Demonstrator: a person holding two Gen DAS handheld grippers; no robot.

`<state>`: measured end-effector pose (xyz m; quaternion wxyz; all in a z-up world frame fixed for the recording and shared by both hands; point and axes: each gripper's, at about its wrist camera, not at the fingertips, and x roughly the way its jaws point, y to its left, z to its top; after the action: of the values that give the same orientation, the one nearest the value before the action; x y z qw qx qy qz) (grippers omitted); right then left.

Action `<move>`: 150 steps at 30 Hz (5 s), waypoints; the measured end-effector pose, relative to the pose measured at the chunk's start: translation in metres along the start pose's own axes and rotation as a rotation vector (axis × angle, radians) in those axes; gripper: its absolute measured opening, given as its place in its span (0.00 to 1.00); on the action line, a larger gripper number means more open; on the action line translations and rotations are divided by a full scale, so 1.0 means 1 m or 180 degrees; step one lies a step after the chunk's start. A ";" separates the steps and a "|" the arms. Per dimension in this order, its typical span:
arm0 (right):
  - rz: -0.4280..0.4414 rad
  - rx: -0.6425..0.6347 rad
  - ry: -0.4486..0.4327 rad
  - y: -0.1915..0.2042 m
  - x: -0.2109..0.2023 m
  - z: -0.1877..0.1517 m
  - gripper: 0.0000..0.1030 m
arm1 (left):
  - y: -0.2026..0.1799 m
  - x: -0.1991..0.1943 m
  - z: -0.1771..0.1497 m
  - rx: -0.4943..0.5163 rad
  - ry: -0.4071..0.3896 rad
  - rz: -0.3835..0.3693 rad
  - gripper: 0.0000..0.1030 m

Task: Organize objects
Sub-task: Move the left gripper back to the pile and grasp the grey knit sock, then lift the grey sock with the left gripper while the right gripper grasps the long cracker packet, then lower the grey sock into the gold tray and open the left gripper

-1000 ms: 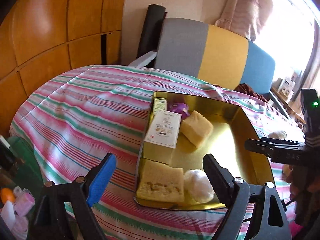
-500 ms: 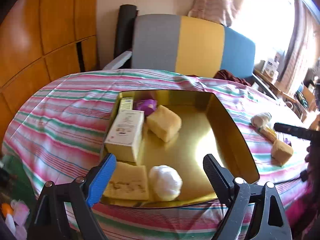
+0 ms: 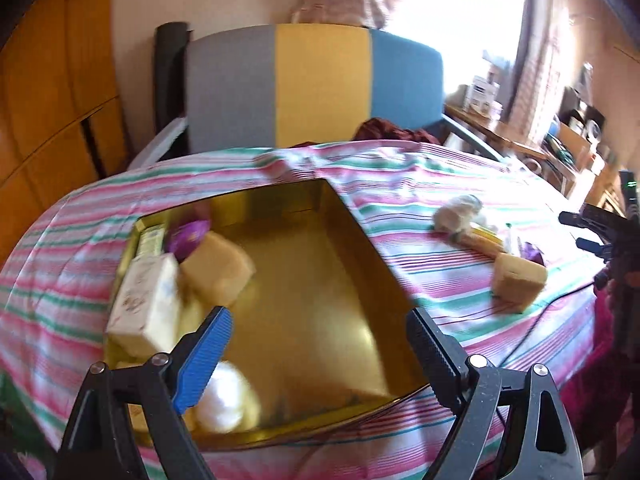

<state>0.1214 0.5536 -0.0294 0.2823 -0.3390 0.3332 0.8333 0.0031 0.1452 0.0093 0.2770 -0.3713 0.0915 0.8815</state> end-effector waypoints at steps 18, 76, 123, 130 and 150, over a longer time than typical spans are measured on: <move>0.0322 0.0399 0.0275 -0.014 0.011 0.000 0.81 | -0.115 0.076 0.069 0.0604 0.0339 -0.0391 0.85; 0.0224 -0.0005 0.1204 0.040 0.099 -0.013 0.60 | -0.102 0.056 0.051 0.0351 0.0350 -0.0982 0.51; -0.0434 -0.1097 0.1064 0.065 0.103 -0.036 0.52 | 0.106 0.004 -0.023 -0.1115 0.0104 0.0237 0.51; -0.0440 -0.1119 0.1064 0.065 0.103 -0.037 0.52 | 0.124 0.019 -0.025 -0.1152 0.0191 0.0440 0.51; -0.0439 -0.1135 0.1064 0.063 0.104 -0.037 0.52 | 0.113 0.032 -0.020 -0.0862 0.0141 0.0800 0.54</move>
<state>0.0276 0.5121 -0.1050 0.2153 -0.5384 0.1991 0.7900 -0.0656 0.0571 -0.0325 0.1102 -0.4101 0.0238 0.9051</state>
